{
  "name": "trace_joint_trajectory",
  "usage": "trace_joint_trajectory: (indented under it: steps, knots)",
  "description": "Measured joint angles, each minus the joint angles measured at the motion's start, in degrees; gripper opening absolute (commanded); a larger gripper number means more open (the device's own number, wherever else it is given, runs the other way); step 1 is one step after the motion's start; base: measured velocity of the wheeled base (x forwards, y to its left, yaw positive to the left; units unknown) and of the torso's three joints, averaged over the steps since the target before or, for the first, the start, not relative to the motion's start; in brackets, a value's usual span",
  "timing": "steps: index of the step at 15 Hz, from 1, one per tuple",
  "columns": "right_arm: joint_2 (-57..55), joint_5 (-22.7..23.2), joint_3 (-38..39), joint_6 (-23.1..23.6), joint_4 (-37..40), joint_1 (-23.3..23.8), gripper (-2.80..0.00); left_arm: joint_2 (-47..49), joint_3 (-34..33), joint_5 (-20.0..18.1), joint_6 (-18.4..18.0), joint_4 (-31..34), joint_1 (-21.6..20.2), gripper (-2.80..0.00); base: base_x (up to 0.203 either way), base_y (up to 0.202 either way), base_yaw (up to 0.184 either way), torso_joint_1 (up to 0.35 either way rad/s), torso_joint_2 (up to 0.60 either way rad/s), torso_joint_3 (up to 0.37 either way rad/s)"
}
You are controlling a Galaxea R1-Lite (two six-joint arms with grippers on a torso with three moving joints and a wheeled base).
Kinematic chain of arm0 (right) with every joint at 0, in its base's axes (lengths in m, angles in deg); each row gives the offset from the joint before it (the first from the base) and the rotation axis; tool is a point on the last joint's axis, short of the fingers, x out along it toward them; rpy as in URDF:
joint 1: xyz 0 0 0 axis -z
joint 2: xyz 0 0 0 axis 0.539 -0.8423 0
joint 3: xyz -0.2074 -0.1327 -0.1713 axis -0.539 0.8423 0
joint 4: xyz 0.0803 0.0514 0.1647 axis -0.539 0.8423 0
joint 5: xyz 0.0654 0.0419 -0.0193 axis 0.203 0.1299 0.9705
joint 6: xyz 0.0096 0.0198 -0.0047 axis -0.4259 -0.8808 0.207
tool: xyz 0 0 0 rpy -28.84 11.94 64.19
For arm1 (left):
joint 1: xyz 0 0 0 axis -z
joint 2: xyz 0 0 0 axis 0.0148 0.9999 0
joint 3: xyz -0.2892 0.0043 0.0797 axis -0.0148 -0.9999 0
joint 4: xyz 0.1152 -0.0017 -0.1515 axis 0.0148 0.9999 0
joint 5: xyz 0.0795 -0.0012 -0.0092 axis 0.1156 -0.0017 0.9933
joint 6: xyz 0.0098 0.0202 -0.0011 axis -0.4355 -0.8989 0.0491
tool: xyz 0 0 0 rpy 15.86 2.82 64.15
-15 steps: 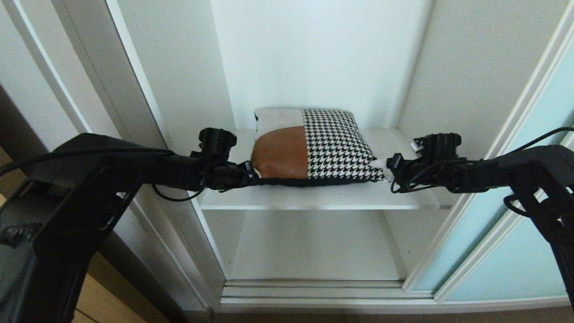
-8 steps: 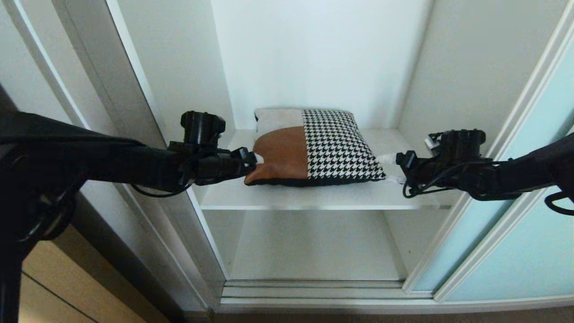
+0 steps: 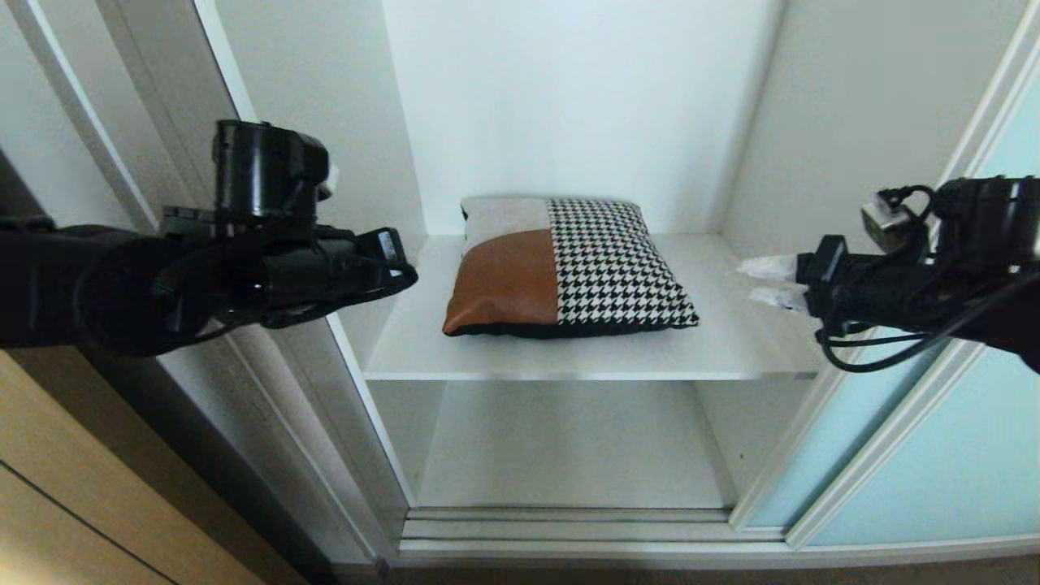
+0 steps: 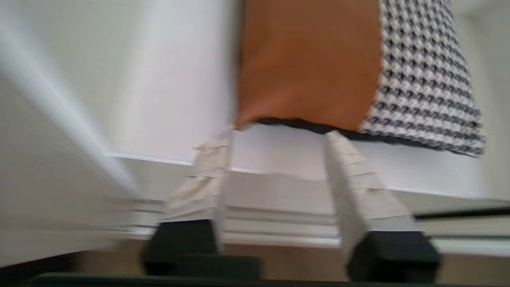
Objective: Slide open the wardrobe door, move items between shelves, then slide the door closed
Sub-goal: Close the door
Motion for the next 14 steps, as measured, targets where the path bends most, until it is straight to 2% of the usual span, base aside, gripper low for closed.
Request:
trace_joint_trajectory:
  steps: [2,4,8,10,14]
  knots:
    - [9.39,-1.6,3.3,3.8,6.64,-0.98,-2.8,-7.16,-3.46,1.78,-3.08,2.99,0.99,-2.8,0.0,0.0,0.0,0.0,0.0,0.0]
    - [18.57,-6.34,7.0,9.3,15.19,-2.12,-2.8,-15.34,-8.73,4.9,-5.87,5.29,1.69,-2.8,0.0,0.0,0.0,0.0,0.0,0.0]
    - [36.22,-16.41,13.77,14.32,25.98,-2.97,-2.8,-30.51,-22.81,17.12,-9.16,6.27,1.62,-2.8,0.0,0.0,0.0,0.0,0.0,0.0]
    - [45.78,-19.33,15.64,15.17,30.8,-2.99,-2.8,-37.77,-31.52,21.42,-10.27,6.22,-1.7,-2.8,0.0,0.0,0.0,0.0,0.0,0.0]
    - [63.72,-21.42,20.0,15.39,37.37,-2.9,-2.8,-52.96,-45.12,22.92,-10.98,6.16,-9.84,-2.8,0.0,0.0,0.0,0.0,0.0,0.0]
